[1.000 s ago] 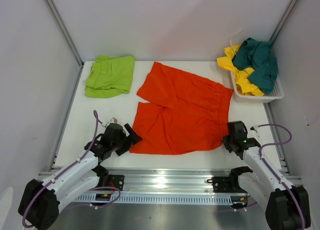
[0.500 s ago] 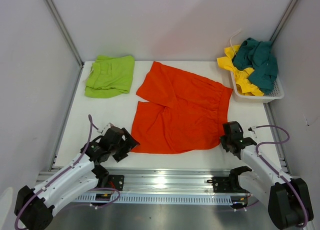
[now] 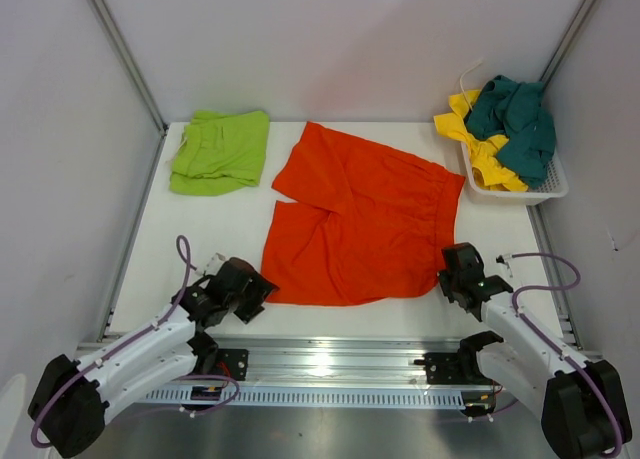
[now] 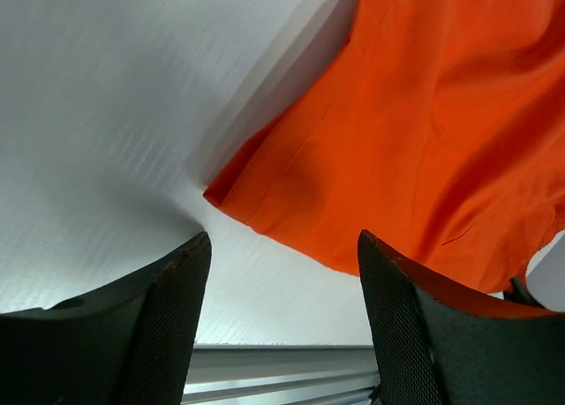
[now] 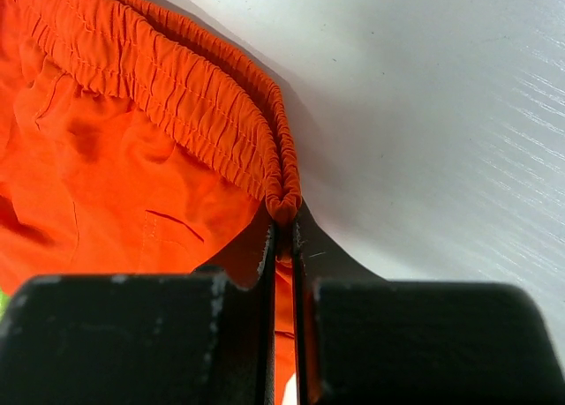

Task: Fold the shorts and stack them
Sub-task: Flatten the shorts out, then fold the shorts

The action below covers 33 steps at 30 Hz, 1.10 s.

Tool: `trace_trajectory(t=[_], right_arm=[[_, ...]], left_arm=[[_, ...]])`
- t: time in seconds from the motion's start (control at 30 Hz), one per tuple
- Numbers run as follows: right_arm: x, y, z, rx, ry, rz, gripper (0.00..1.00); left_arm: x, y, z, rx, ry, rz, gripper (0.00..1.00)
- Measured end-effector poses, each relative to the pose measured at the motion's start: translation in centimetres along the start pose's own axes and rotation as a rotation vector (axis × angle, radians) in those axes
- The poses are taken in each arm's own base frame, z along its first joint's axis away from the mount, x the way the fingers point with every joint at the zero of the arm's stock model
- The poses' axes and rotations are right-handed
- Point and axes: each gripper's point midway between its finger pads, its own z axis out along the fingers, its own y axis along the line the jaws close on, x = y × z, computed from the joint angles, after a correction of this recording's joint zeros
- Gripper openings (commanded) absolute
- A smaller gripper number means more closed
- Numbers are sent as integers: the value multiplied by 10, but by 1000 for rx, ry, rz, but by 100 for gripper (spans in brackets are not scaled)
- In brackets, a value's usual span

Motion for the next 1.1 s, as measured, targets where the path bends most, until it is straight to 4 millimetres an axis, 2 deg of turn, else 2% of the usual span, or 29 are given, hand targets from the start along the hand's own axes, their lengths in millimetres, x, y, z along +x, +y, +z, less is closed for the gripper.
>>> trace_trajectory(t=[0.03,0.07,0.17,0.3,0.4,0.43,0.57,0.7,0.83,1.1], right_arm=[[0,0,0,-1,0,0,0],[0,0,0,0,-3,2,0],[-1,0,-1,-1,-10,12,0],[-1,0,-3,-3,-14,21,0],[-1,-2,-3,2,-17,23,0],[-1,-2,-3,4,-18,25,0],[-1,-7,-6,31,-16,30,0],[-2,-9,-12,61,-11,32,0],[-1,-7,-27,78,4,23,0],[7,-1,-70,64,64,-23,0]], left_arm=[[-1,-2,2,-1,-6,-10,69],[-2,-3,4,-4,-14,-20,63],[-5,-6,8,-8,-32,-47,60],[-9,-9,13,2,-56,-92,52],[-12,-7,17,-3,-77,-115,34],[-13,-6,18,-9,-82,-123,20],[-16,-4,23,-27,-105,-133,0],[-21,-2,22,-40,-130,-123,0],[-30,2,13,-68,-173,-90,0],[-53,-22,-32,43,-261,-31,0]])
